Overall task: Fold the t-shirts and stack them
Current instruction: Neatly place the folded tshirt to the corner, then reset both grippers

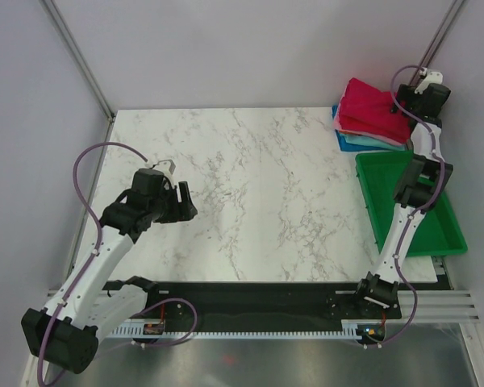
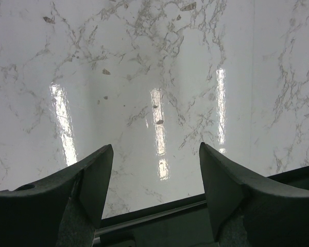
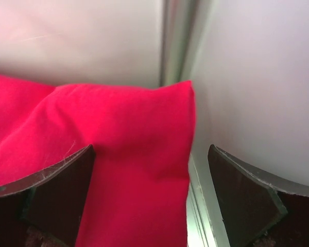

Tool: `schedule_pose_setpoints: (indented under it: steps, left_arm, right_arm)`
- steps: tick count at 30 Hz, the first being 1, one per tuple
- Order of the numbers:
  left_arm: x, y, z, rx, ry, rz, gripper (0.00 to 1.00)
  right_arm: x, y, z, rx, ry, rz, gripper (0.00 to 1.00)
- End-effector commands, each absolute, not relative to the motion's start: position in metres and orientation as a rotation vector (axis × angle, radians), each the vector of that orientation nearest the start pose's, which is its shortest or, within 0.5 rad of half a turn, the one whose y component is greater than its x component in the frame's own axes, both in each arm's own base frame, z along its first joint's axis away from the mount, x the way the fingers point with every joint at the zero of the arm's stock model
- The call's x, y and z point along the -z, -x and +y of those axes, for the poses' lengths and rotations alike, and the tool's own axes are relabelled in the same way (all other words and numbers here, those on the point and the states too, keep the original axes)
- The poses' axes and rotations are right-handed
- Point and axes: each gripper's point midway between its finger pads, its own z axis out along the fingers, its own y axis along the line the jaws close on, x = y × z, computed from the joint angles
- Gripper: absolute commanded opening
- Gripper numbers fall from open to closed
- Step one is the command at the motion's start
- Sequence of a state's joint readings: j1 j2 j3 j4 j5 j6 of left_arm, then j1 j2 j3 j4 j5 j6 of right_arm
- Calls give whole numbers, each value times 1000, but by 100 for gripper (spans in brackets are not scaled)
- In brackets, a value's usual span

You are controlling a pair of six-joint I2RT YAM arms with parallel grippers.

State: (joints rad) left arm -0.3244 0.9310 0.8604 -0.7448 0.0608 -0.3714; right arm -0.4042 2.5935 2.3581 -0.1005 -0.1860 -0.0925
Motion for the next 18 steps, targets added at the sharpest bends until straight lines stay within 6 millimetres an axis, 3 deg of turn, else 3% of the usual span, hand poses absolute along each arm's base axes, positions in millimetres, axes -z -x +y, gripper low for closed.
schedule_pose_setpoints:
  steps: [1, 3, 4, 5, 6, 8, 14, 15, 16, 17, 18]
  left_arm:
    - [-167, -239, -105, 399, 23, 2376, 75]
    - [-169, -239, -104, 400, 26, 2368, 75]
    - [-169, -238, -105, 401, 21, 2369, 75]
    - [-169, -238, -105, 405, 20, 2369, 75]
    - [-170, -238, -105, 407, 21, 2365, 75]
    - [-171, -238, -104, 405, 22, 2361, 75]
    - [-181, -236, -104, 422, 18, 2319, 75]
    - [-182, -236, -103, 422, 21, 2317, 75]
    - [-185, -235, -103, 424, 21, 2305, 75]
    - [-186, -234, -103, 428, 14, 2300, 75]
    - [-187, -234, -104, 435, 12, 2296, 75]
  right_arm:
    - [-204, -659, -292, 304, -321, 1717, 98]
    - [-207, -645, -313, 253, -444, 1681, 98]
    - [-229, -636, -318, 239, -474, 1640, 98]
    - [-235, -624, -334, 229, -530, 1614, 98]
    - [-251, -614, -336, 190, -588, 1567, 98]
    - [-263, -601, -342, 154, -615, 1531, 98]
    - [-350, -580, -323, 85, -633, 1403, 98]
    - [-376, -571, -316, 68, -624, 1365, 98]
    - [-388, -567, -308, 20, -637, 1344, 98]
    - [-387, -564, -300, -15, -640, 1347, 98]
    - [-411, -554, -281, -69, -601, 1327, 98]
